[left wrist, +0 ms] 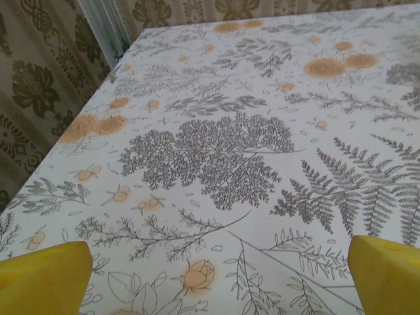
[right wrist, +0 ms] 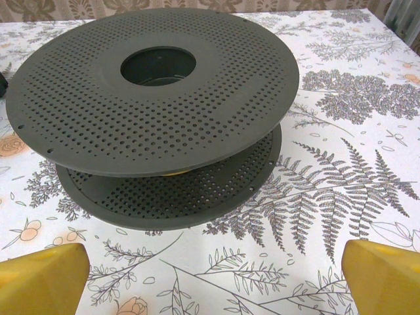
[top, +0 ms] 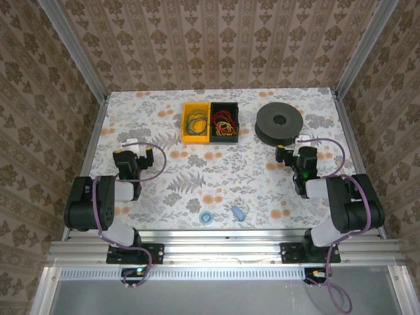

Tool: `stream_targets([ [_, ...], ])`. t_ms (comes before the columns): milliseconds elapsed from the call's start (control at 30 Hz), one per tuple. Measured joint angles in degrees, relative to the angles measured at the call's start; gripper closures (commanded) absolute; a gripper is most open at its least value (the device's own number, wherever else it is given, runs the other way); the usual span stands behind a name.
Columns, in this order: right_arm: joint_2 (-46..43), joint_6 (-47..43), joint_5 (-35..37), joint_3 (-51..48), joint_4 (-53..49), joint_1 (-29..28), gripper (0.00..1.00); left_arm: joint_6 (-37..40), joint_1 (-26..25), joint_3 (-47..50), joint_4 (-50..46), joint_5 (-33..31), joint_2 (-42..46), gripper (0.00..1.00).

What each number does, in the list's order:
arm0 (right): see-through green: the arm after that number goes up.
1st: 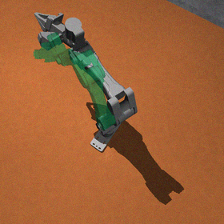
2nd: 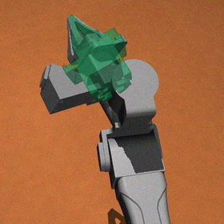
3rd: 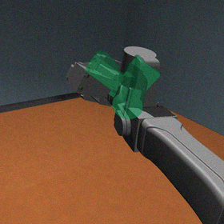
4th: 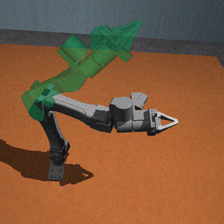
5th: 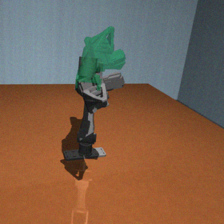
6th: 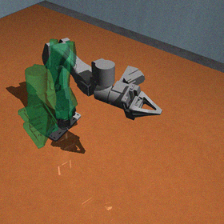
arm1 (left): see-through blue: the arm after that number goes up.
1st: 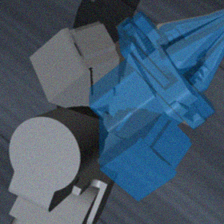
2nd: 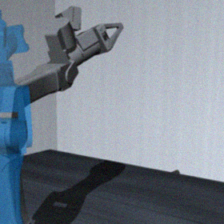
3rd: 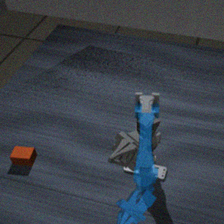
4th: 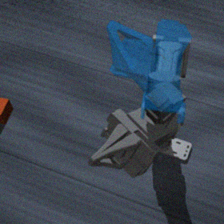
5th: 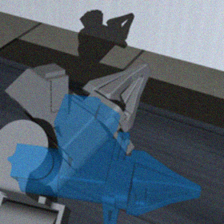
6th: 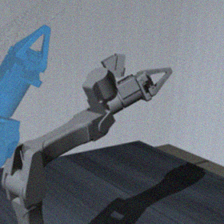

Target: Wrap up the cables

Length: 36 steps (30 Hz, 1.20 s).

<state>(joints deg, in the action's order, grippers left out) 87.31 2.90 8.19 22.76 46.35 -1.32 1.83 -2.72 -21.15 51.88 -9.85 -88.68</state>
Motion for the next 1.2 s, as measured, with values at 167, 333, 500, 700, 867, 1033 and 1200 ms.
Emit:
stream_targets([
  [167, -8.35, 0.59, 0.07, 5.68, -15.63, 0.0, 0.0, -0.13, -1.88, -9.9, -19.93, -1.51, 5.88, 0.0],
  [333, -19.21, 2.6, 0.39, 13.77, -31.15, 0.26, 0.0, -5.01, -2.14, -26.14, -41.57, -0.94, 10.49, 0.0],
  [500, -20.09, 6.73, -7.58, 22.03, -43.58, 5.05, 0.0, -8.33, -2.14, -44.0, -68.02, 4.92, 6.12, 0.0],
  [700, -12.81, 14.95, -26.14, 25.4, -45.62, 13.0, 0.0, -8.33, -3.34, -51.3, -88.78, 10.32, 1.05, 0.0],
  [867, -2.93, 23.19, -37.09, 27.3, -42.99, 18.18, 0.05, -8.17, -5.2, -55.95, -100.67, 12.9, 1.05, 0.0],
  [1033, 6.1, 28.13, -41.7, 29.55, -39.93, 20.48, 0.06, -8.07, -7.08, -57.24, -106.14, 13.11, 2.25, 0.0],
  [1200, 11.98, 30.8, -43.52, 32.72, -36.87, 20.46, 0.12, -7.98, -7.32, -56.33, -109.48, 13.09, 5.49, 0.0],
])
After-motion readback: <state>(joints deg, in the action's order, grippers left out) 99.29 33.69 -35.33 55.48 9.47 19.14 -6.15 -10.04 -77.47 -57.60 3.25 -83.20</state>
